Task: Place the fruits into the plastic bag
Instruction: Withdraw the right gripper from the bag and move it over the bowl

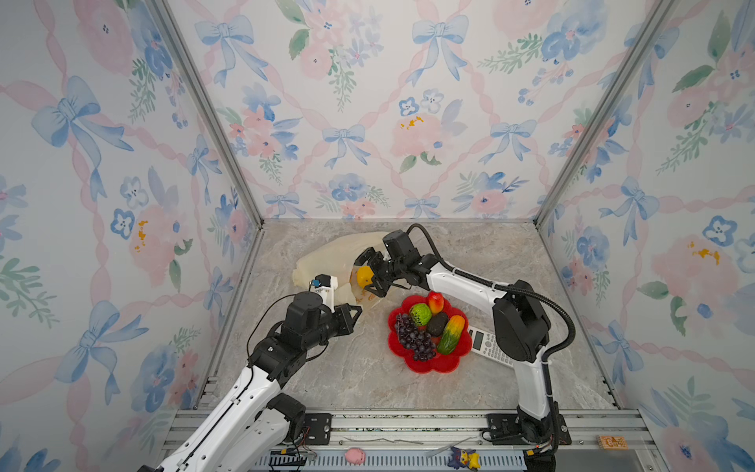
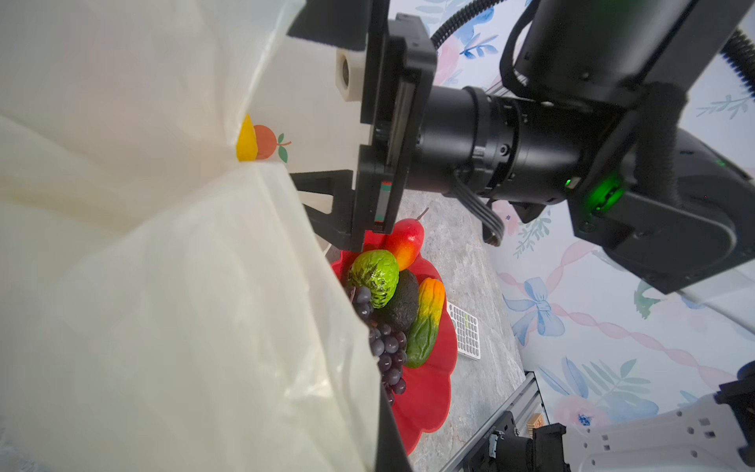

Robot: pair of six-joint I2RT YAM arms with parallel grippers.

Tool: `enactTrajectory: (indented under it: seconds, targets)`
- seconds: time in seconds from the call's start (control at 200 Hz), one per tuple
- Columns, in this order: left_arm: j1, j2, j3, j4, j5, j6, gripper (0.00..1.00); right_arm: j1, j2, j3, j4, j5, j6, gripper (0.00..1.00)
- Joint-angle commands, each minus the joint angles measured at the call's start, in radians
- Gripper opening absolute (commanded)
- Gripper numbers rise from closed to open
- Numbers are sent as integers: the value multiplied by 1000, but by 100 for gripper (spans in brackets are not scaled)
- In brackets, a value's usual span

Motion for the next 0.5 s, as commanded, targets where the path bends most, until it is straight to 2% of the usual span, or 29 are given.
enactTrajectory:
  seconds: [0.0,0.285,0.495]
  targets:
    - [20,1,6,-9,40,37,0,-14,-56,55,-247,44,-187,96]
    - [49,21,12,-9,75,63,0,-22,-150,148,-605,213,-467,96]
    - [50,18,9,-9,71,59,0,-34,-301,59,-747,403,-557,96]
